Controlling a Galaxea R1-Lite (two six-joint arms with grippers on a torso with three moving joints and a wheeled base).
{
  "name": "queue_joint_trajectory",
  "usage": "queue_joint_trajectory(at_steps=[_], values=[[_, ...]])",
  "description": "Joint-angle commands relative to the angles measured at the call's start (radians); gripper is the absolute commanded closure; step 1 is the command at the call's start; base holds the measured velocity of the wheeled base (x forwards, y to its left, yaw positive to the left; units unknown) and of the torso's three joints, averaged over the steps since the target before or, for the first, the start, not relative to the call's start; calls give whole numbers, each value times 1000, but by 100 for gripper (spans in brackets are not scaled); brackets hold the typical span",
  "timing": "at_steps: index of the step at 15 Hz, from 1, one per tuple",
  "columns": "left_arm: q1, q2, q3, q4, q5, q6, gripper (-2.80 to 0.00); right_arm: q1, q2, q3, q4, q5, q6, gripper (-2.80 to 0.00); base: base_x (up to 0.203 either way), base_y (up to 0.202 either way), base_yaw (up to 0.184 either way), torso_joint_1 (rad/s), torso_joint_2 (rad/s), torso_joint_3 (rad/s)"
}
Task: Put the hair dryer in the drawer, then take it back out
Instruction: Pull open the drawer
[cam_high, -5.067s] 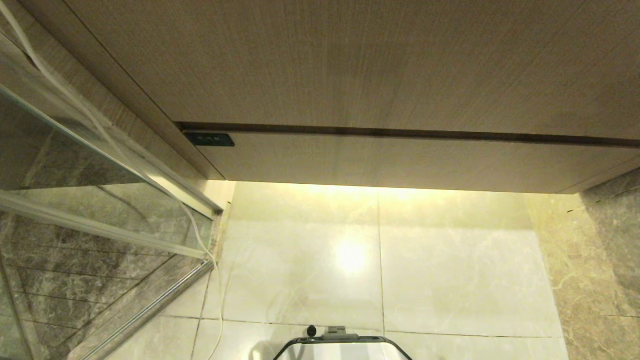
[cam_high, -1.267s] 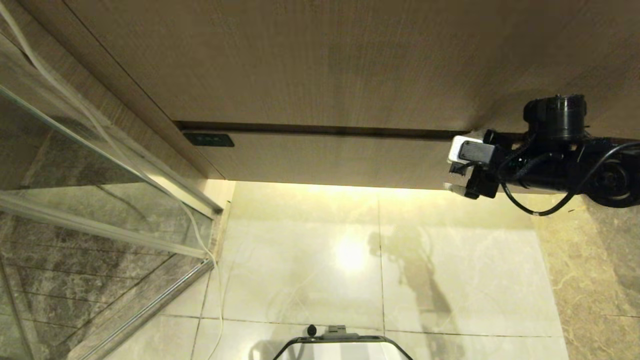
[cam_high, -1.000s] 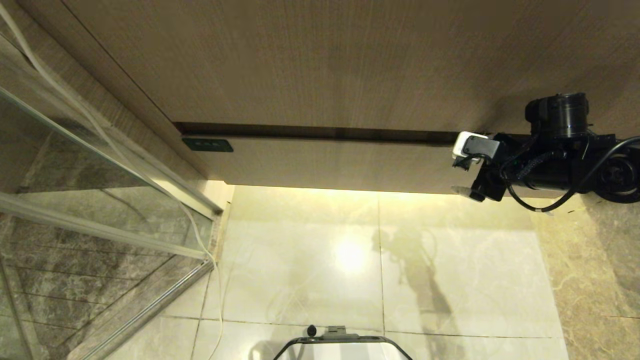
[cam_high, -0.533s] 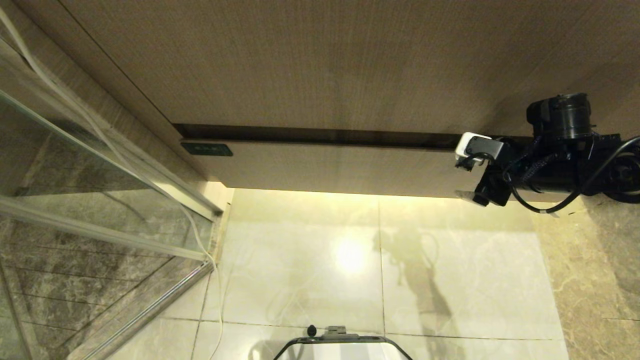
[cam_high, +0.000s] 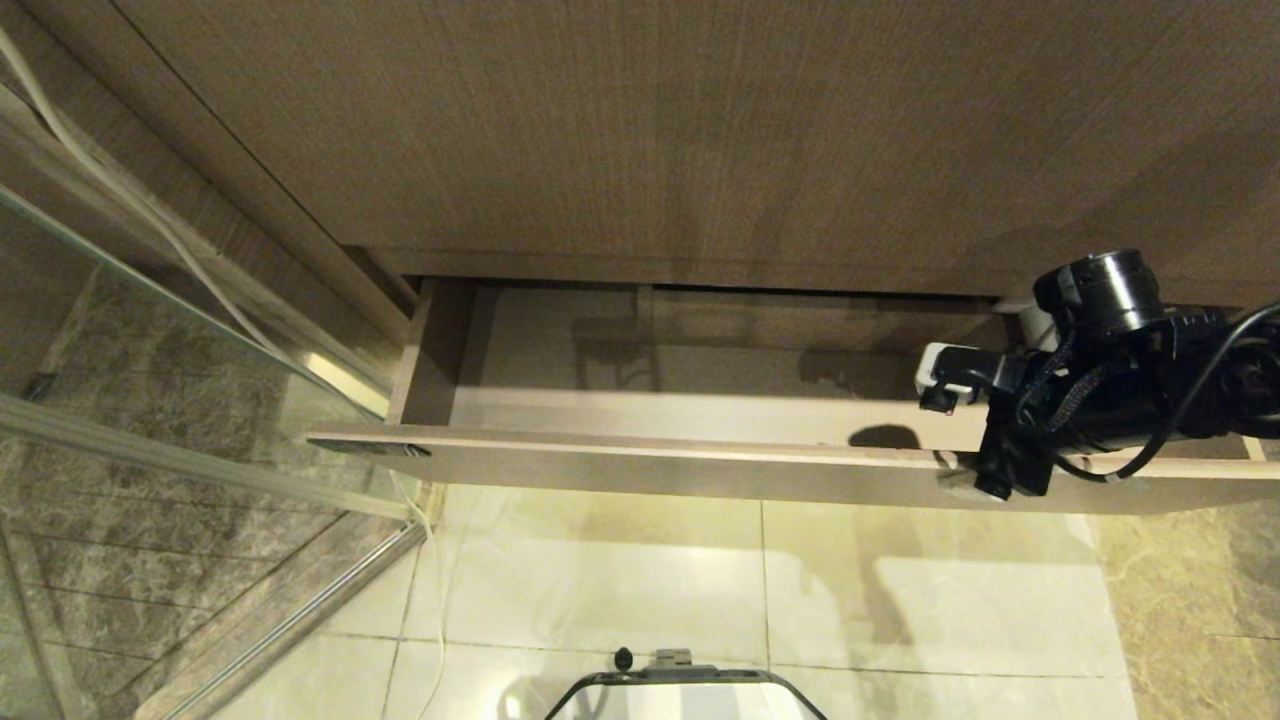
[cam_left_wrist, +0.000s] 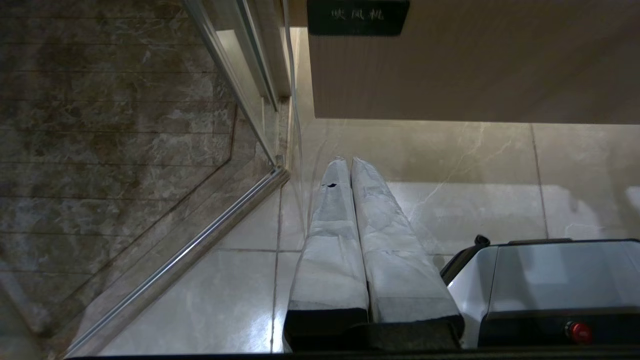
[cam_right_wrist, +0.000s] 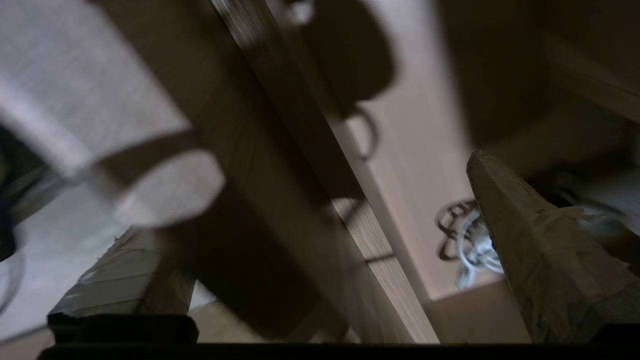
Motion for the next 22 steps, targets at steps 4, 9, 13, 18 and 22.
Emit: queue_joint_trajectory(at_steps=[4, 9, 13, 18, 22], values=[[-1, 0, 2, -1, 0, 0, 0, -3, -96, 122, -31, -52, 7, -280, 0, 0, 0, 0, 0, 0], [-1, 0, 1, -1, 0, 0, 0, -8, -204, 240, 64, -132, 130, -280, 0, 0, 0, 0, 0, 0], [0, 0, 2, -1, 0, 0, 0, -11, -215, 243, 55, -145, 192, -280, 0, 0, 0, 0, 0, 0], [0, 0, 2, -1, 0, 0, 0, -30, -384, 282, 47, -126, 314, -280, 0, 0, 0, 0, 0, 0], [0, 0, 1, -1, 1, 0, 0, -47, -648, 465, 68, -124, 344, -280, 0, 0, 0, 0, 0, 0]])
